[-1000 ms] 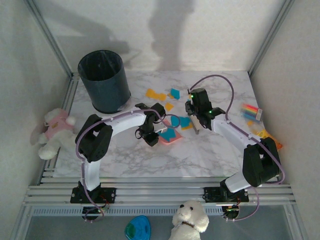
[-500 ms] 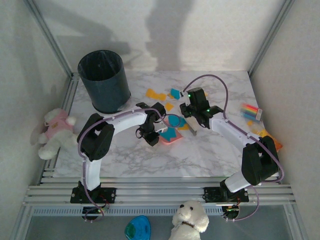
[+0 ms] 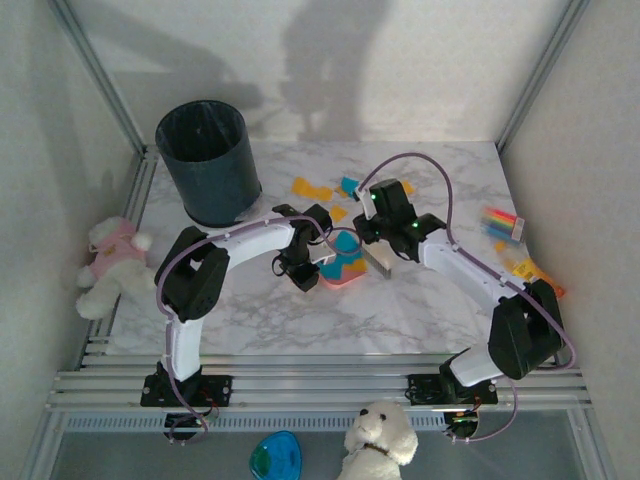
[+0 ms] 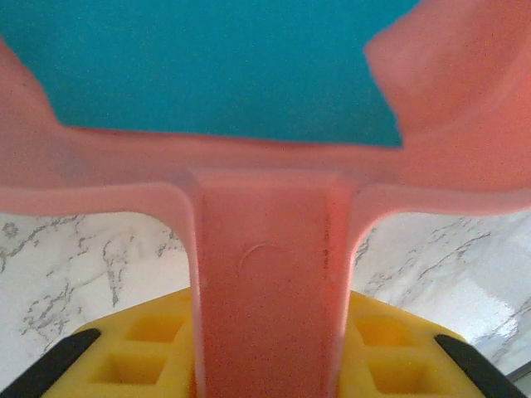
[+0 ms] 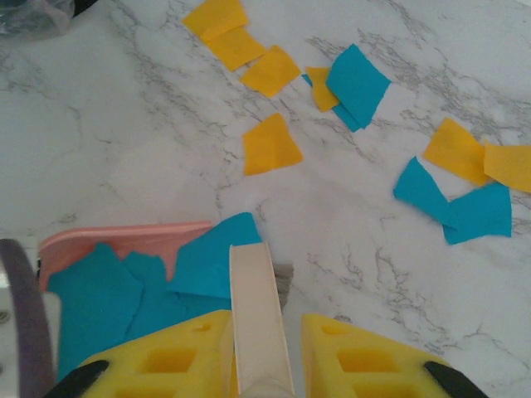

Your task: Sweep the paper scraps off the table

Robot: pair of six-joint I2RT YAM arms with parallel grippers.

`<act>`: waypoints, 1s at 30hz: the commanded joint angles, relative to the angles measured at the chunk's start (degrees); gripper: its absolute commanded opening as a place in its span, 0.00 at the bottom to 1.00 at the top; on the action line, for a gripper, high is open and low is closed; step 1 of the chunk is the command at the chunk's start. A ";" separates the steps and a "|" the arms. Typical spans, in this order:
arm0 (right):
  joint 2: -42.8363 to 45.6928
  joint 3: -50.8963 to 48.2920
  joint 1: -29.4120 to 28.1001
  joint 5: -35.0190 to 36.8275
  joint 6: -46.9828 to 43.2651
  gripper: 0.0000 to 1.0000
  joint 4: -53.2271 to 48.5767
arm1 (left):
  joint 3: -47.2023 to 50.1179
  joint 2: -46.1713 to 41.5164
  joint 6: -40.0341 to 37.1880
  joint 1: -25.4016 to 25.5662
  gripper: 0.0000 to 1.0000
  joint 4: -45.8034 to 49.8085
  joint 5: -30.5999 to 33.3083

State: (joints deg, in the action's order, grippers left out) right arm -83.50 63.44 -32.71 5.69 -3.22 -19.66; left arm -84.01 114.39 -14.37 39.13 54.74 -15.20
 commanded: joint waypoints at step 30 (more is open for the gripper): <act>-6.20 6.93 -0.75 11.71 2.95 0.00 9.32 | 1.31 -0.22 -0.17 -0.59 0.00 1.42 1.33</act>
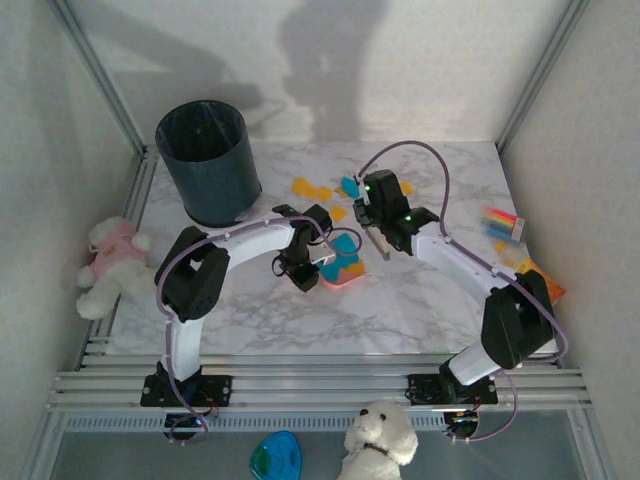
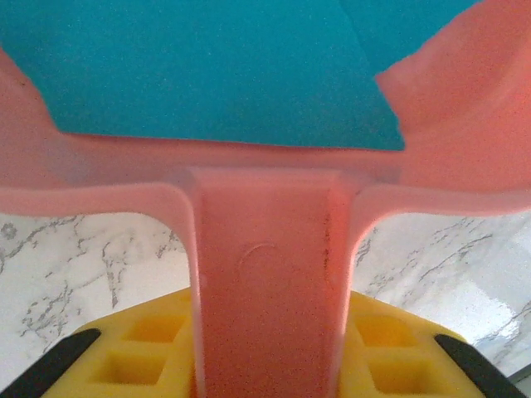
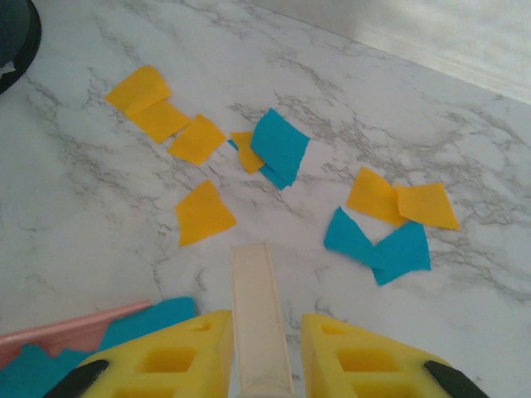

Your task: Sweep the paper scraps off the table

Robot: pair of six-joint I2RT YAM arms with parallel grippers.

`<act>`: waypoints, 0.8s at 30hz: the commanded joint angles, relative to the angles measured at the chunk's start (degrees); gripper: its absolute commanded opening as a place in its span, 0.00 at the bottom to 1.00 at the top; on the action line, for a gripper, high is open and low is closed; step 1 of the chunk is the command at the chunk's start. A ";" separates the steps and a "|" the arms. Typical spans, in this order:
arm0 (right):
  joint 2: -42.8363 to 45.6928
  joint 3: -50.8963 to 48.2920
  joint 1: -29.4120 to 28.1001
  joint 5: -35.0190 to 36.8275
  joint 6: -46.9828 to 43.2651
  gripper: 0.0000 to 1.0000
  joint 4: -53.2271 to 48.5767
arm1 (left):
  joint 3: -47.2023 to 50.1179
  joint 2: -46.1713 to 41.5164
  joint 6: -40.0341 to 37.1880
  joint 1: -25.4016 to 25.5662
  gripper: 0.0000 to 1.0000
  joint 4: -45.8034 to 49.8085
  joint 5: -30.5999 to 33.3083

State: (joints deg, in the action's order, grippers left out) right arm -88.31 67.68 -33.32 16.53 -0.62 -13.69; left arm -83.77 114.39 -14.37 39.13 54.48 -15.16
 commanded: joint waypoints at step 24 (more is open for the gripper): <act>-0.50 1.44 -0.17 -14.87 -1.87 0.00 -3.35 | 1.33 -0.58 -0.03 -0.56 0.00 1.13 1.89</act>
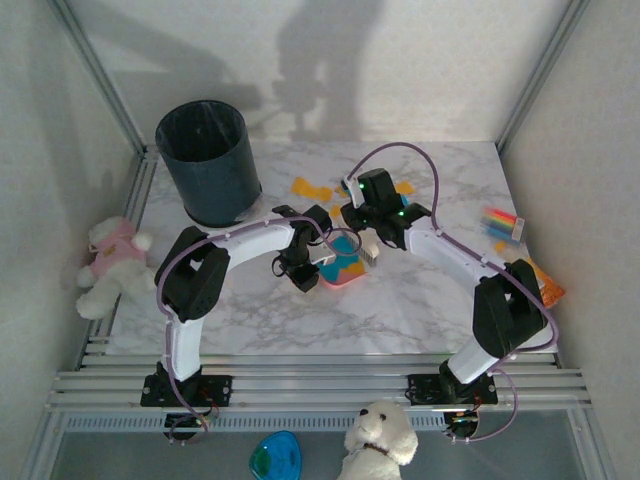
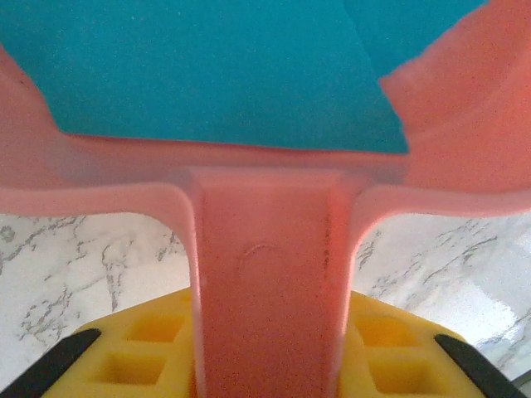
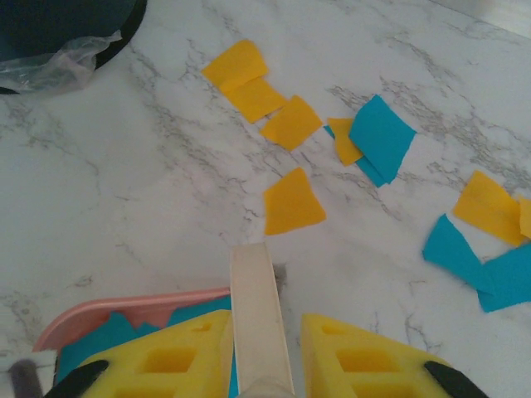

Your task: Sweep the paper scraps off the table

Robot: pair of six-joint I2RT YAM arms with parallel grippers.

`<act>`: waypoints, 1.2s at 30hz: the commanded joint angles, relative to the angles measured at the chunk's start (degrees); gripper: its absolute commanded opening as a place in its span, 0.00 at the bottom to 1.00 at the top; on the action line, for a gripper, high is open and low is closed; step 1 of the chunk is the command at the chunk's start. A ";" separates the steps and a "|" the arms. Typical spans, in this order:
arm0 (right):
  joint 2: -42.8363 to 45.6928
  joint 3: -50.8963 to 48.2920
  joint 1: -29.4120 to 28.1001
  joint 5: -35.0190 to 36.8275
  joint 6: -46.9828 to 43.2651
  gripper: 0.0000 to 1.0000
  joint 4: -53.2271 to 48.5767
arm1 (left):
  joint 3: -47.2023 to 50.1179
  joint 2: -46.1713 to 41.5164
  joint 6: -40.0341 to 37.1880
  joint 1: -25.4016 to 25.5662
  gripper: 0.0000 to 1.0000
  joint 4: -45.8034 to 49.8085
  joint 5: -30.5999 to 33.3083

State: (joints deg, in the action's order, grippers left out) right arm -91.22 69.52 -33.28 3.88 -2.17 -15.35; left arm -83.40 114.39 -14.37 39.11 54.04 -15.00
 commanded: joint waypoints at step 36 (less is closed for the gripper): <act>6.76 -9.11 -0.53 10.74 6.90 0.00 6.36 | 1.05 -0.66 0.05 -0.49 0.00 1.38 1.78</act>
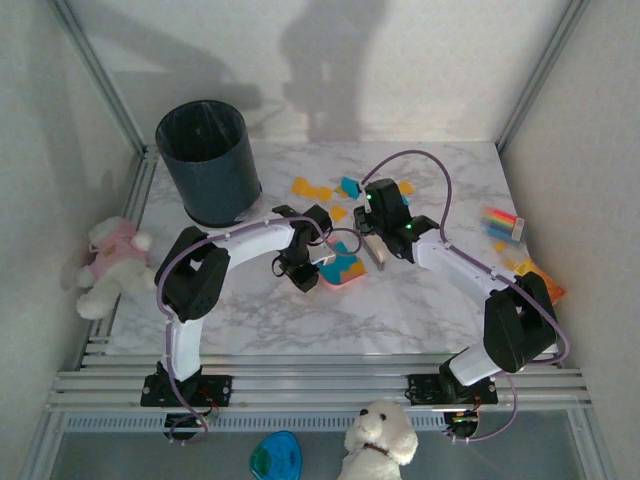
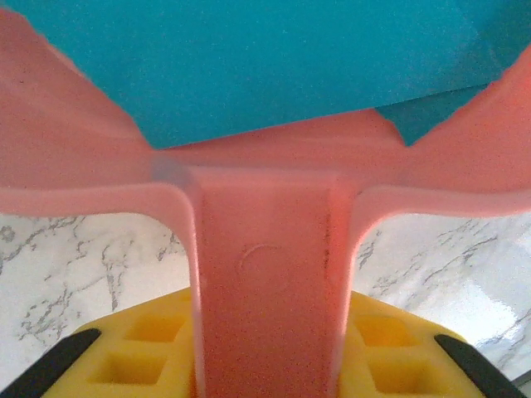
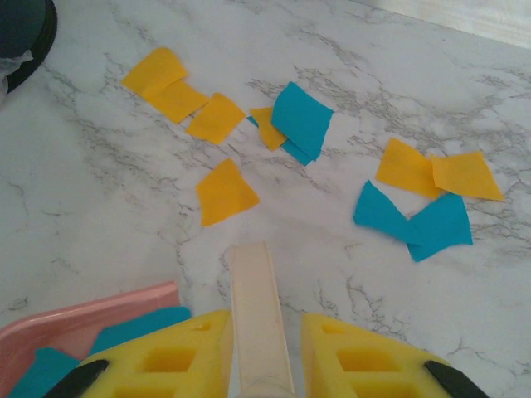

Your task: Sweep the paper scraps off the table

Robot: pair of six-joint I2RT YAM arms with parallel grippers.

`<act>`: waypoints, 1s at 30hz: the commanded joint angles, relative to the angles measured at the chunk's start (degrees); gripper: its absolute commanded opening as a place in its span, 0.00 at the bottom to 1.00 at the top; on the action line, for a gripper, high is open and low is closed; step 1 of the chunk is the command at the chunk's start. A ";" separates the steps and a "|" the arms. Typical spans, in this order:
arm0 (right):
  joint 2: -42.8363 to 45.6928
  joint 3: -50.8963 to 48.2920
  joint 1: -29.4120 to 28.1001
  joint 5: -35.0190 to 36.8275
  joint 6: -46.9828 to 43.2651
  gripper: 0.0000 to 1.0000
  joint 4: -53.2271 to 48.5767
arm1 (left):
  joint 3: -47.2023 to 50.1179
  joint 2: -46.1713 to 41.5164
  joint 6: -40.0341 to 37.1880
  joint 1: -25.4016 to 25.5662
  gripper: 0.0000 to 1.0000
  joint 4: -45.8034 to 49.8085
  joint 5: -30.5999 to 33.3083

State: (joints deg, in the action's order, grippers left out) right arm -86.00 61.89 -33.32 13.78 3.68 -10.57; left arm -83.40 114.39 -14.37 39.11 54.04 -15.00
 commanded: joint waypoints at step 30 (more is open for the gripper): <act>5.88 -8.36 -2.08 -9.42 6.56 0.00 5.09 | 1.19 -0.31 0.14 -0.50 0.00 0.80 1.47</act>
State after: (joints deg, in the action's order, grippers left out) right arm -81.21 54.83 -34.52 8.08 9.06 -5.28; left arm -83.20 114.39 -14.37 39.11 53.78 -15.00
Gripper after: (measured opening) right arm 0.258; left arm 0.272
